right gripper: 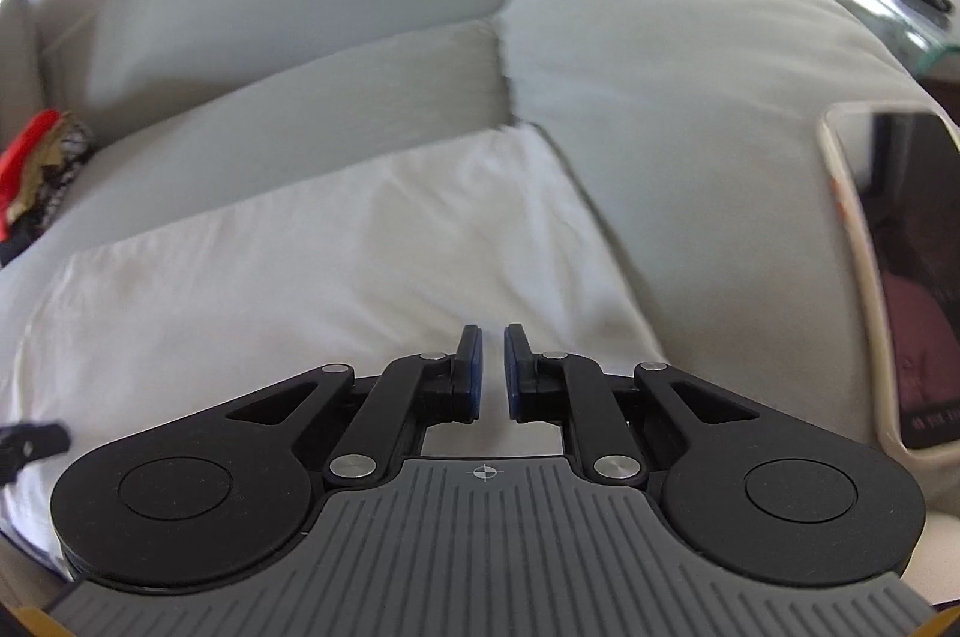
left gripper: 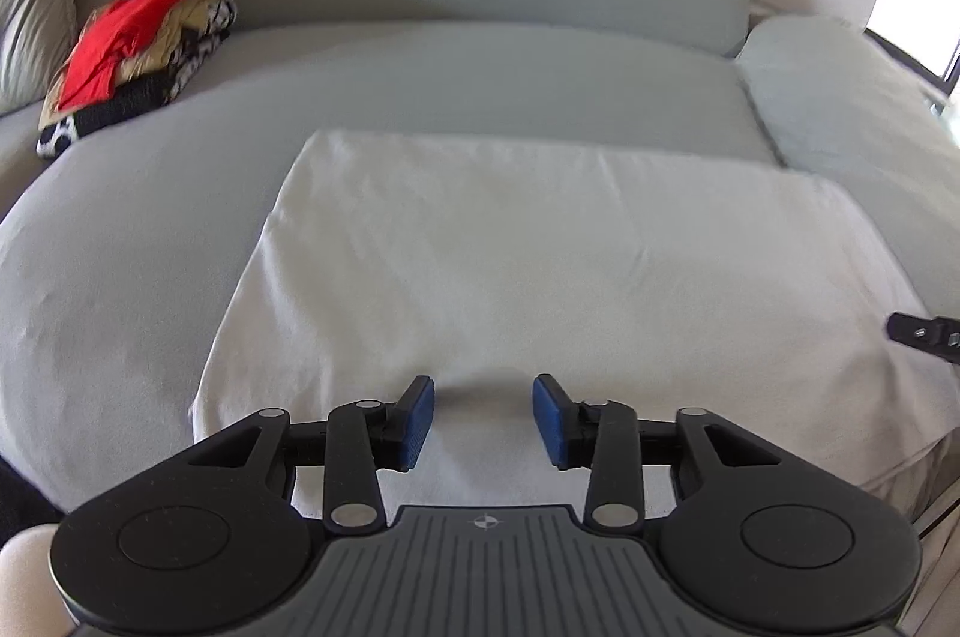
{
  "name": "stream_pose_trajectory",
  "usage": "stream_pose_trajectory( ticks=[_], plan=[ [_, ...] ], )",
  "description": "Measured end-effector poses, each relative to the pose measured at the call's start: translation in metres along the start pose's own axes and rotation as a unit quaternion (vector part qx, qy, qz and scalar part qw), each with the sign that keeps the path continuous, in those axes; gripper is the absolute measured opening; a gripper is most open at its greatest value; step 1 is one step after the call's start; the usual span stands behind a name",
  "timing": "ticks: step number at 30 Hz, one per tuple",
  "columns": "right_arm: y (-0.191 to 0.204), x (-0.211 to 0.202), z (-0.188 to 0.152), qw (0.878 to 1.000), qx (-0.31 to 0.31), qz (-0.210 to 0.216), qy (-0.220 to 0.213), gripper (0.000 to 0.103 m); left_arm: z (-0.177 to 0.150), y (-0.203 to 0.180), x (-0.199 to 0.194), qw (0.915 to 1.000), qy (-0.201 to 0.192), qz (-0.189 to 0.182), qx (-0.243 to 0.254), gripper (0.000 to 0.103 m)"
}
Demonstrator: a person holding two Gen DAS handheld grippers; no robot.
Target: Fold clothes
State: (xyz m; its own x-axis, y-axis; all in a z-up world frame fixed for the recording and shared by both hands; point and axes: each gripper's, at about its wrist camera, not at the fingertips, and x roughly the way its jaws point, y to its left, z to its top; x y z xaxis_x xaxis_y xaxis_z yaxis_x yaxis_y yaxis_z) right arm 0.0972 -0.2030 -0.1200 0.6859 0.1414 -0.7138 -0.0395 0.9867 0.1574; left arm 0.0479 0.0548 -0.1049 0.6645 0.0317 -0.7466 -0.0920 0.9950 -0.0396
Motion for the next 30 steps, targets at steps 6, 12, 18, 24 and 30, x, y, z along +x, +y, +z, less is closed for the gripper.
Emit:
stream_pose_trajectory(
  ticks=[6, 12, 18, 24, 30],
  plan=[
    [0.056, 0.015, 0.015, 0.993, -0.084, 0.086, -0.007, 0.015, 0.028, -0.003, 0.018, 0.9996, -0.007, 0.025, 0.005, 0.037],
    [0.050, 0.046, 0.010, 0.994, -0.079, 0.071, 0.012, 0.011, 0.021, 0.028, 0.045, 0.9984, 0.022, 0.047, -0.022, 0.039],
    [-0.011, 0.050, 0.016, 1.000, 0.017, 0.014, -0.009, 0.000, 0.016, 0.047, 0.039, 0.9980, 0.008, 0.039, -0.050, 0.040],
    [-0.067, 0.052, 0.025, 0.993, 0.119, -0.007, 0.020, 0.000, 0.020, 0.071, 0.030, 0.9942, 0.013, 0.051, -0.094, 0.036],
    [-0.044, 0.040, 0.052, 0.995, 0.099, 0.005, -0.003, 0.015, 0.051, 0.078, 0.020, 0.9914, 0.030, 0.035, -0.122, 0.031]
  ],
)
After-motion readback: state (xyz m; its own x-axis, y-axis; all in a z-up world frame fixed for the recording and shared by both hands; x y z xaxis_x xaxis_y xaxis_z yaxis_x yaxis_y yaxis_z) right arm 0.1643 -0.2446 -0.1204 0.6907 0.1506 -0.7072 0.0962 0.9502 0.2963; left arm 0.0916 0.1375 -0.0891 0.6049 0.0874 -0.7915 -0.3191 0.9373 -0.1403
